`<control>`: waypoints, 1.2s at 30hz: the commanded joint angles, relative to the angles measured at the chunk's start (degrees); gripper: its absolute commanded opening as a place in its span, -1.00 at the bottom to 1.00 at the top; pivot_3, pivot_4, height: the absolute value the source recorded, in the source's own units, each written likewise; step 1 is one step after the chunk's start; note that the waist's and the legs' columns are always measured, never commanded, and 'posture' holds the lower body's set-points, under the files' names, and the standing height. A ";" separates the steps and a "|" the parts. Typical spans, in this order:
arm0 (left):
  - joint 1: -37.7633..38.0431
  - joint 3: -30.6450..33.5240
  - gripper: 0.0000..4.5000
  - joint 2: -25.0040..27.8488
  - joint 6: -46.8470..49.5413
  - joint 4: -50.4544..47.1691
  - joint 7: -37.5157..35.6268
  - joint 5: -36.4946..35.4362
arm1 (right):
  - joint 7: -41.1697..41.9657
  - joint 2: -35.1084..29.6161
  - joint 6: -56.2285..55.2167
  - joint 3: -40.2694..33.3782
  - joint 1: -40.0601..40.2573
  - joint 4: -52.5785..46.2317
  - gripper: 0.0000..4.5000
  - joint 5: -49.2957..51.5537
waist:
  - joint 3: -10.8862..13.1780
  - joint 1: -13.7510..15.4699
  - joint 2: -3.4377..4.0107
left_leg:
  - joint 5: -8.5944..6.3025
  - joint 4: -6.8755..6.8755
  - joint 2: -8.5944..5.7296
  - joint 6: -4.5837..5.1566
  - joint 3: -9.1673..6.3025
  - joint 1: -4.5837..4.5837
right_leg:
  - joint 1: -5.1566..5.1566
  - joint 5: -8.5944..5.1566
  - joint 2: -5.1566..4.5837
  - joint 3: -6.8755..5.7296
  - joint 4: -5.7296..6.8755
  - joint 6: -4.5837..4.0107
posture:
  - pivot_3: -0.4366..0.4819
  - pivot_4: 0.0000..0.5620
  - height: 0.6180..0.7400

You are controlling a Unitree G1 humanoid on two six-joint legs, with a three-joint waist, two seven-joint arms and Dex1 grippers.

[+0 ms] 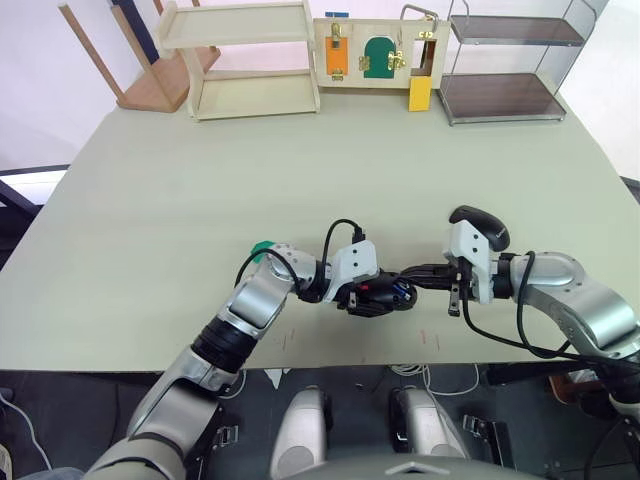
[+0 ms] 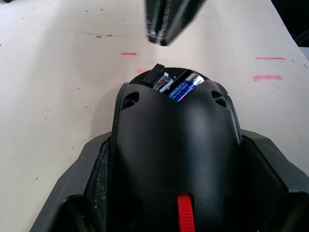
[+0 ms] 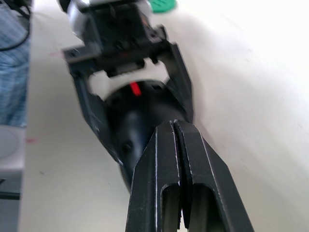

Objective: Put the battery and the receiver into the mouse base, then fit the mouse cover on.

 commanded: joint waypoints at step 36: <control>0.84 -1.59 0.31 1.17 1.45 1.13 -0.67 1.34 | 2.24 7.73 -1.98 1.13 3.82 7.10 -0.99 -9.48 | -0.04 -0.15 -0.03 | 0.00 -0.01 0.00 0.00 0.44 0.68 | 0.25 -0.06 0.07 0.50 0.46 -0.04 | -0.05 -0.47 1.00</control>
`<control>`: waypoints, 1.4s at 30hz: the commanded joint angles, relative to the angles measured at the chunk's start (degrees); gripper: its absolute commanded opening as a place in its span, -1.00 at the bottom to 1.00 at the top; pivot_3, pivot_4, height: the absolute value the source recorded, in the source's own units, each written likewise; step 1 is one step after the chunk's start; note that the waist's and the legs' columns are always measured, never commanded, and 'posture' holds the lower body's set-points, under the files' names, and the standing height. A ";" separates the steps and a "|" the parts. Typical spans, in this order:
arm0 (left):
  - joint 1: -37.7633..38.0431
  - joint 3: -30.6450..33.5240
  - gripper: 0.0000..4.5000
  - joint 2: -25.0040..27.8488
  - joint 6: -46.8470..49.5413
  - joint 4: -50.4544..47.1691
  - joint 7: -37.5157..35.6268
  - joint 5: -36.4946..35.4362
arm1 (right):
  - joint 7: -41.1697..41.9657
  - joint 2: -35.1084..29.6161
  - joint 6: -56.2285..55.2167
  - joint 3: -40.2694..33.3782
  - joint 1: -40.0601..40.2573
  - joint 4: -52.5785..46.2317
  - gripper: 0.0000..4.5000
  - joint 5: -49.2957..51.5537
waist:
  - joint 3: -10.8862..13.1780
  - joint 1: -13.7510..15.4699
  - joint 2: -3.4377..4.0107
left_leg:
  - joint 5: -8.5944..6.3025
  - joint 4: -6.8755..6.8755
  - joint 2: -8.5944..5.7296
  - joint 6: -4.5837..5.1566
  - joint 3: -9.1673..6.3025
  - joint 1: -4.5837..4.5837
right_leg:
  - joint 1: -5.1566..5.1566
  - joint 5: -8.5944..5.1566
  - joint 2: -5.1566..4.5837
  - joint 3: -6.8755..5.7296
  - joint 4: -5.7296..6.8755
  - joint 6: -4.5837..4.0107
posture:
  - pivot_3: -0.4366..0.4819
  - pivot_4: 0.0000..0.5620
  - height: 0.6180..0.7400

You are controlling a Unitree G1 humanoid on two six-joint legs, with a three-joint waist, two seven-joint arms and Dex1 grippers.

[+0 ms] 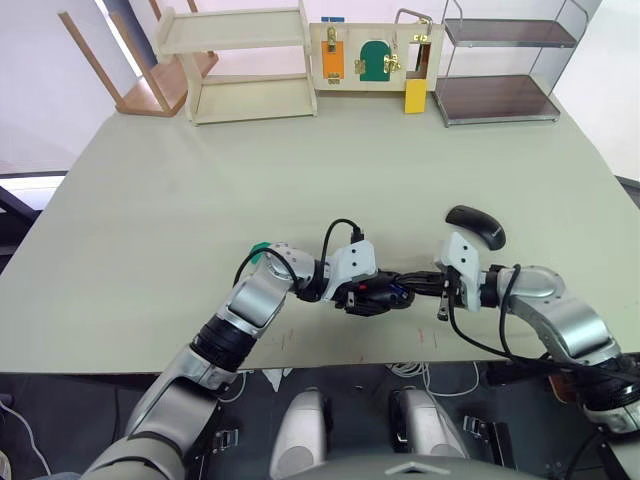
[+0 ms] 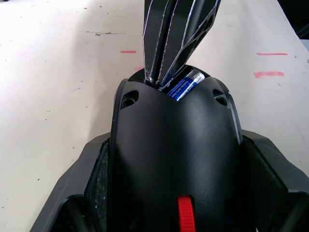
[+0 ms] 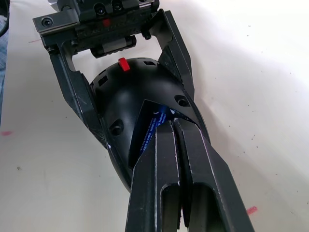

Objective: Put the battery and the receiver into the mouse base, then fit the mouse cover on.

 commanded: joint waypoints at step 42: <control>1.32 -2.49 0.31 1.18 3.70 -0.98 -0.79 0.75 | 19.25 -3.00 -14.59 -19.00 13.85 5.35 -0.53 12.72 | -0.36 0.00 -0.05 | -0.01 -0.09 0.02 0.00 -0.04 0.14 | 0.16 -0.22 0.02 -0.04 -0.04 -0.18 | -0.05 -0.47 1.00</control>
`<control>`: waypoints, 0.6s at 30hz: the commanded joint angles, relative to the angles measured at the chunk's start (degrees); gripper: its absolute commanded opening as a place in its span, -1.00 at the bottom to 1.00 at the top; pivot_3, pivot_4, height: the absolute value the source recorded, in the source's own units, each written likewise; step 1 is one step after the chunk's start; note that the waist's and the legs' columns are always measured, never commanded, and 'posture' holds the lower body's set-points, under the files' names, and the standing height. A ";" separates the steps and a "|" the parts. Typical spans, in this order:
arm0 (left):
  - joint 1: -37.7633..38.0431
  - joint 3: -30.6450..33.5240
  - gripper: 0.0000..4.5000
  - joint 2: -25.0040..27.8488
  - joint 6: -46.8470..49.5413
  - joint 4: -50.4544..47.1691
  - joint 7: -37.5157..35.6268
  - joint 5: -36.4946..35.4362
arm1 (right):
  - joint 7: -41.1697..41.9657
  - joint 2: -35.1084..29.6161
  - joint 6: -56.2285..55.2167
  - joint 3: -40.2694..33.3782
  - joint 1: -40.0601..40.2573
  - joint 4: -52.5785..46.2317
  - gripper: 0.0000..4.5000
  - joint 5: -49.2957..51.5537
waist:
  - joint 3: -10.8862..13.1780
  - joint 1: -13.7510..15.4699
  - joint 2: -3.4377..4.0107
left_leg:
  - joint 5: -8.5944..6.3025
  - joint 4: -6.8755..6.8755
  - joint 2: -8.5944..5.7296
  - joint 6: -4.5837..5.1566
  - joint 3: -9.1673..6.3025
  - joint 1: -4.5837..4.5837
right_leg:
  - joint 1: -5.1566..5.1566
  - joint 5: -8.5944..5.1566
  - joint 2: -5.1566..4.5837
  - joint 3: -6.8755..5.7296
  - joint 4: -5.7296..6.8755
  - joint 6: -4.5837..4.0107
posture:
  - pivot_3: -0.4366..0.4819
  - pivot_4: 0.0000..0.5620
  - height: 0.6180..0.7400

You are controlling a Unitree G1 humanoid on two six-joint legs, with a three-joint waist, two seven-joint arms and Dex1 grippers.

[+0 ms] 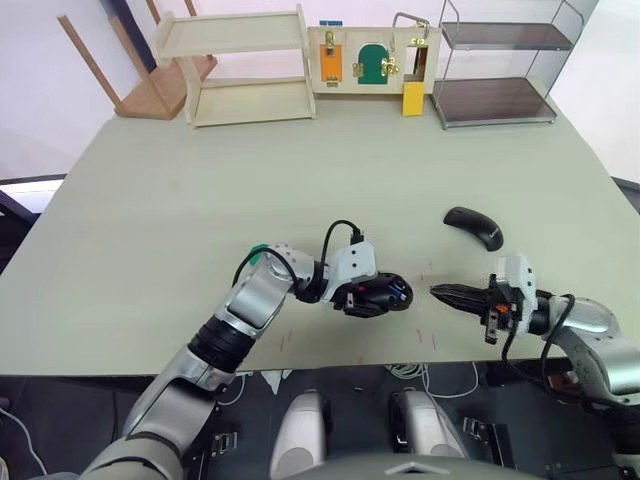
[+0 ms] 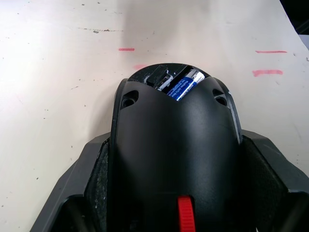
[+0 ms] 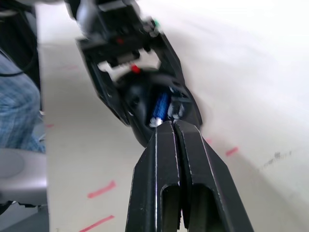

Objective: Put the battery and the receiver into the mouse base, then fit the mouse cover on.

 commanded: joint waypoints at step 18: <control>0.79 -0.32 0.99 0.21 4.19 -0.01 0.89 -0.50 | 11.74 -1.29 -11.62 -5.45 -2.49 11.45 1.00 2.23 | 0.00 0.15 0.01 | 0.00 0.02 -0.01 0.00 0.01 0.03 | 0.02 0.00 -0.02 0.01 0.02 -0.02 | -0.05 -0.47 1.00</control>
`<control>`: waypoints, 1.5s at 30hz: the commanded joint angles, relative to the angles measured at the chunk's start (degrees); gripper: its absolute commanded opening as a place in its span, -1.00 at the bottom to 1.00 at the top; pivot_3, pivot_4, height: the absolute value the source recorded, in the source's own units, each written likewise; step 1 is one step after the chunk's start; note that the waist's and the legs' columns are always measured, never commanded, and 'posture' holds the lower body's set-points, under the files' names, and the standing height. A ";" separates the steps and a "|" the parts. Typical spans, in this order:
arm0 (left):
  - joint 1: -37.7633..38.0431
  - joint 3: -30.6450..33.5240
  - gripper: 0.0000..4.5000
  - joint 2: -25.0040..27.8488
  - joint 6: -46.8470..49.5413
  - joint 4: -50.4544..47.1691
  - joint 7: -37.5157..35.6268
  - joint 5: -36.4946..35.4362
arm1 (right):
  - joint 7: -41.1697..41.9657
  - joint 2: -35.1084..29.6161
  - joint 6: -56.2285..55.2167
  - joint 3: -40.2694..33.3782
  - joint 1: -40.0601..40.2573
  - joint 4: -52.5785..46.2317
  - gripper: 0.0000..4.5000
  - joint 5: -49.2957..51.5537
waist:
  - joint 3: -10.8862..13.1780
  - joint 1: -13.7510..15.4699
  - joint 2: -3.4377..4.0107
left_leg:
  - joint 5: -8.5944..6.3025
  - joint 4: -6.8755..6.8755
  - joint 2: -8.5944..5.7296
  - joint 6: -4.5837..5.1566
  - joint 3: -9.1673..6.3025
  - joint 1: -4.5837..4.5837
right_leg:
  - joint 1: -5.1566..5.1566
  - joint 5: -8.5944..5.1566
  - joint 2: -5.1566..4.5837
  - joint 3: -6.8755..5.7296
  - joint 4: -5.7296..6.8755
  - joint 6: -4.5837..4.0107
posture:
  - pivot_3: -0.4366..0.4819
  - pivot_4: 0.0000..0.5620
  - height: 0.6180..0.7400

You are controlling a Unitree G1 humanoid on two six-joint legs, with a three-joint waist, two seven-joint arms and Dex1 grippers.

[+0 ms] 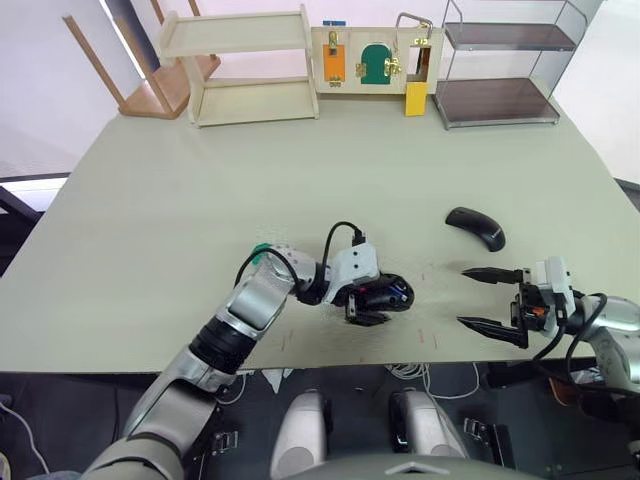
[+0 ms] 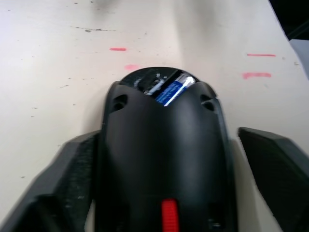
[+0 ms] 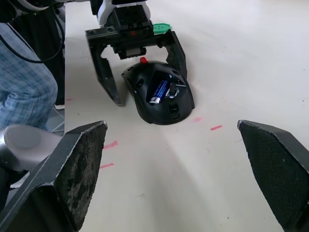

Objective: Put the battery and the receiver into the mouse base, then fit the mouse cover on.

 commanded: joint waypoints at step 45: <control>25.85 38.03 0.99 14.79 0.68 -29.39 1.62 -30.48 | -15.99 1.32 -0.39 -7.57 -12.44 16.51 1.00 -4.16 | 0.19 -0.46 0.17 | 0.00 -0.03 0.03 -0.01 0.11 0.00 | -0.03 0.05 -0.05 0.05 -0.01 -0.08 | -0.05 -0.47 1.00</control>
